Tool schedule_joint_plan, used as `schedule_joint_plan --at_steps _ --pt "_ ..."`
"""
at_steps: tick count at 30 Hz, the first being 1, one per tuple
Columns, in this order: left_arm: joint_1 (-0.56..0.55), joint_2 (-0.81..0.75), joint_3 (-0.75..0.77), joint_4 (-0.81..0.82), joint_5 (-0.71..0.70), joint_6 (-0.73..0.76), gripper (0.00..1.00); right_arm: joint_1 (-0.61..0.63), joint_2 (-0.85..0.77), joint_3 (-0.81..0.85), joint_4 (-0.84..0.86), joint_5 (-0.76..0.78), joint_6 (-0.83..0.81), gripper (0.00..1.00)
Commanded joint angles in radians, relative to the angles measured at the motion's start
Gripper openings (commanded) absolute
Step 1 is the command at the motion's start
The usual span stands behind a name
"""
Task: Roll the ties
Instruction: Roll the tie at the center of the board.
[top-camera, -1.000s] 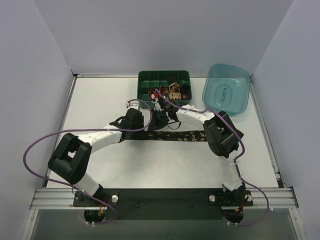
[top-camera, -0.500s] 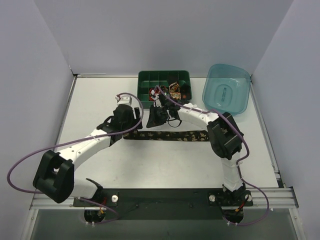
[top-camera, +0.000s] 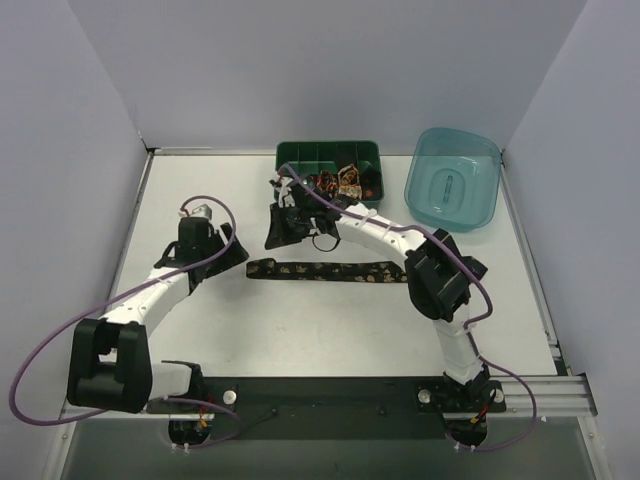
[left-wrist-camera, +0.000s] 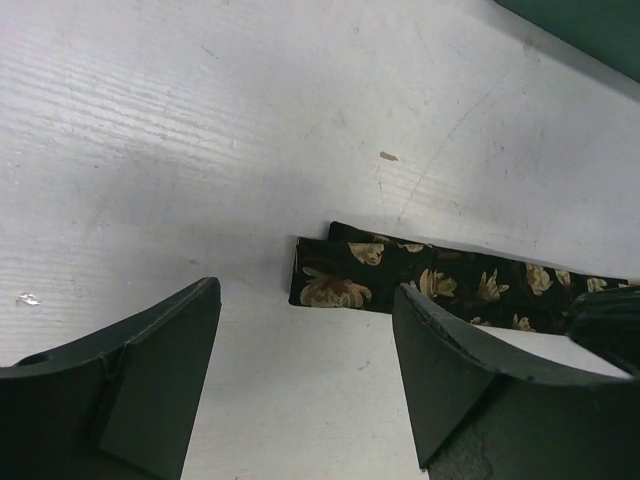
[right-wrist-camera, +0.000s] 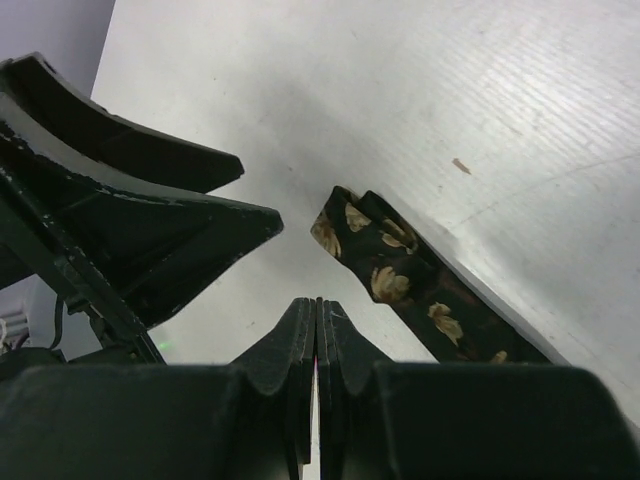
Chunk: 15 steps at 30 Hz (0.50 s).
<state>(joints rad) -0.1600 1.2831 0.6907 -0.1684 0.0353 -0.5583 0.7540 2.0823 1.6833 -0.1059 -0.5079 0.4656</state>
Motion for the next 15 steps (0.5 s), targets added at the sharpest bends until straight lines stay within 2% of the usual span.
schedule_joint_plan --at_steps 1,5,15 --pt "0.056 0.03 -0.019 0.032 0.147 -0.028 0.79 0.041 0.065 0.084 -0.086 0.045 -0.028 0.0" --pt "0.106 0.056 -0.075 0.104 0.221 -0.057 0.79 0.068 0.119 0.156 -0.144 0.123 -0.056 0.0" --pt "0.139 0.123 -0.128 0.199 0.304 -0.075 0.79 0.088 0.153 0.181 -0.207 0.249 -0.074 0.0"
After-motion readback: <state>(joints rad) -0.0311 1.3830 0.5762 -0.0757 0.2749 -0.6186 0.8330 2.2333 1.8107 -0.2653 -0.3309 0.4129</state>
